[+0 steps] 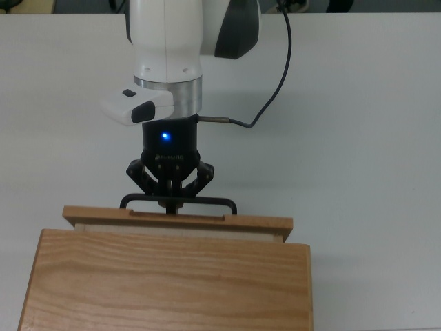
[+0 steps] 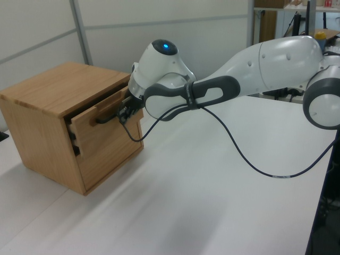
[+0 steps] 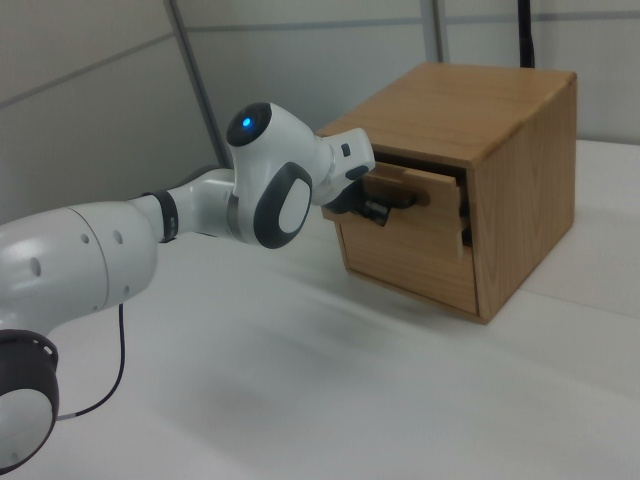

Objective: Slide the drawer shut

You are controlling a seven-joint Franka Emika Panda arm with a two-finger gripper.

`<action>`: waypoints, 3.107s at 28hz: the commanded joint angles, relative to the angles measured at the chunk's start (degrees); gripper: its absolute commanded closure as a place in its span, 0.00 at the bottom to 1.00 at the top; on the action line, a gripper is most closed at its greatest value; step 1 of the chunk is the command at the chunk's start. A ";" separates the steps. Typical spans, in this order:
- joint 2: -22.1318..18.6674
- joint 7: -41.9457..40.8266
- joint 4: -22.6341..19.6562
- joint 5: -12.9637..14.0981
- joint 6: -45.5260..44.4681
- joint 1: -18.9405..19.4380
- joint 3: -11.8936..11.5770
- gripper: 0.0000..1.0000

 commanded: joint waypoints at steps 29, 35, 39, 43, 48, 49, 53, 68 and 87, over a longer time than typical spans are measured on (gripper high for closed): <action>-3.42 1.08 -3.67 -1.03 -12.69 0.01 -0.28 1.00; -8.96 0.64 -4.29 -0.94 -27.20 -0.08 -0.28 1.00; -13.61 -1.81 -5.25 -0.59 -36.60 -0.08 -0.19 1.00; -18.10 -2.17 -7.53 -0.41 -40.49 -0.08 -0.19 1.00; -23.29 -2.26 -9.03 -0.50 -48.48 0.01 -0.28 1.00; -23.91 -2.26 -9.03 -0.68 -49.89 0.01 -0.28 1.00; -26.11 -2.52 -9.03 -0.76 -54.20 -0.08 -0.19 0.76; -28.75 -3.75 -10.44 -1.12 -56.06 -0.08 -0.28 0.00; -28.75 -7.88 -10.62 -0.76 -56.14 -0.08 -0.72 0.00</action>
